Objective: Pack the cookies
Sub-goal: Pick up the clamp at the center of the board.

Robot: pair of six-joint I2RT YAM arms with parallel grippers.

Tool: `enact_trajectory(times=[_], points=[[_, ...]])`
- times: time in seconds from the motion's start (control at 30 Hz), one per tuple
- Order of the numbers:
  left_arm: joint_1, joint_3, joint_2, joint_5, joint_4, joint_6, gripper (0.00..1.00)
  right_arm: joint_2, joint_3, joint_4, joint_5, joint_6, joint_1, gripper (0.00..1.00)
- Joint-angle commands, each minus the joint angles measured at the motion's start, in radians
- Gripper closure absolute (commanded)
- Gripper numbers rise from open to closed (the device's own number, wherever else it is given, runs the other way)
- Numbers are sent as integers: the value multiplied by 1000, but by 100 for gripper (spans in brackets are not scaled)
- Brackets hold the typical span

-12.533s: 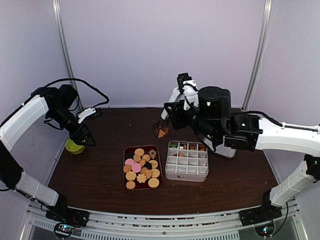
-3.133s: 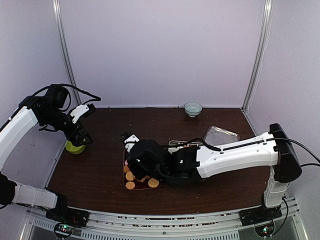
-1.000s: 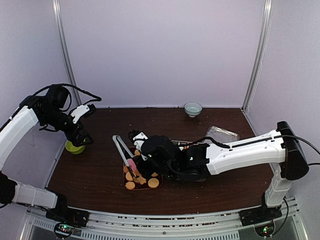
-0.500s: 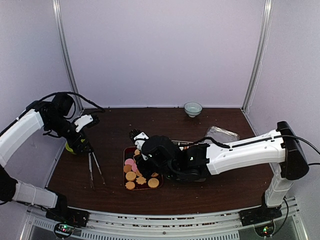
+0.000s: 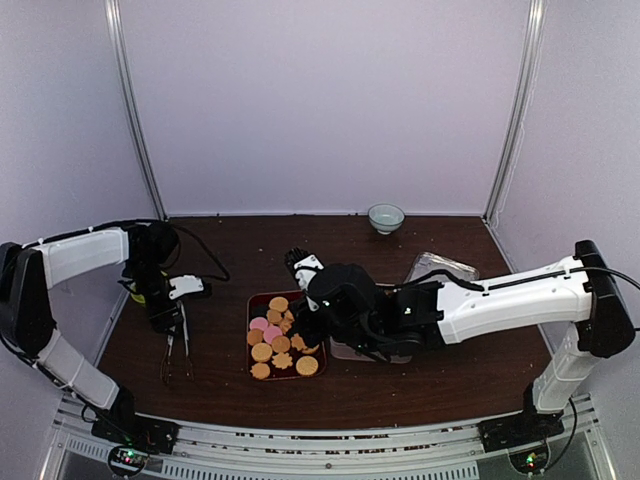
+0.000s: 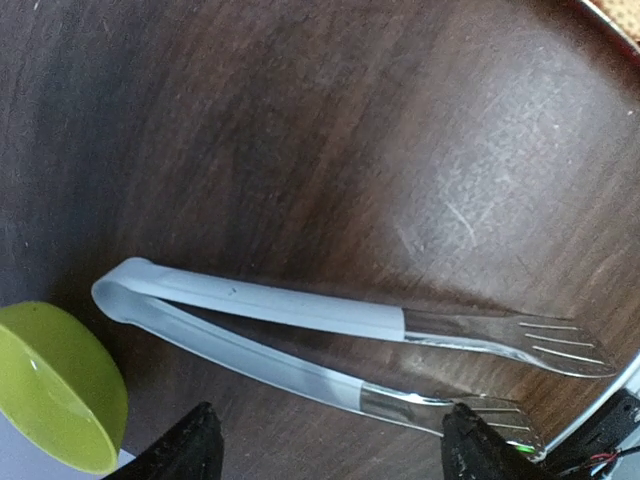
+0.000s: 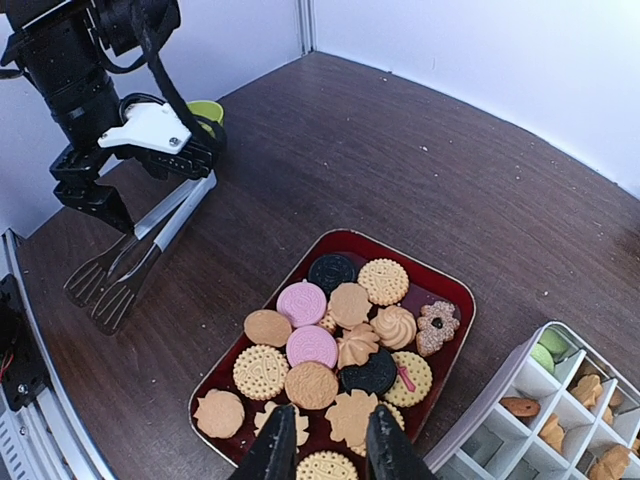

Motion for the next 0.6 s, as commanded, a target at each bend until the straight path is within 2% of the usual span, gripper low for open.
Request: enact_trajectory(times=[0.0,0.27,0.47,0.57], points=[[11,-92,-66,-80,67,-94,24,-24,-13,7,35,18,1,75],[13,-139,5,-29,80,-148,40,-17,3,3,46,11,2,75],[25,-102,113,-20,88,-171,63,-48,-27,4,61,14,3,75],[29,-91,132,21,81,-175,69,-49,-27,4,65,12,3,75]])
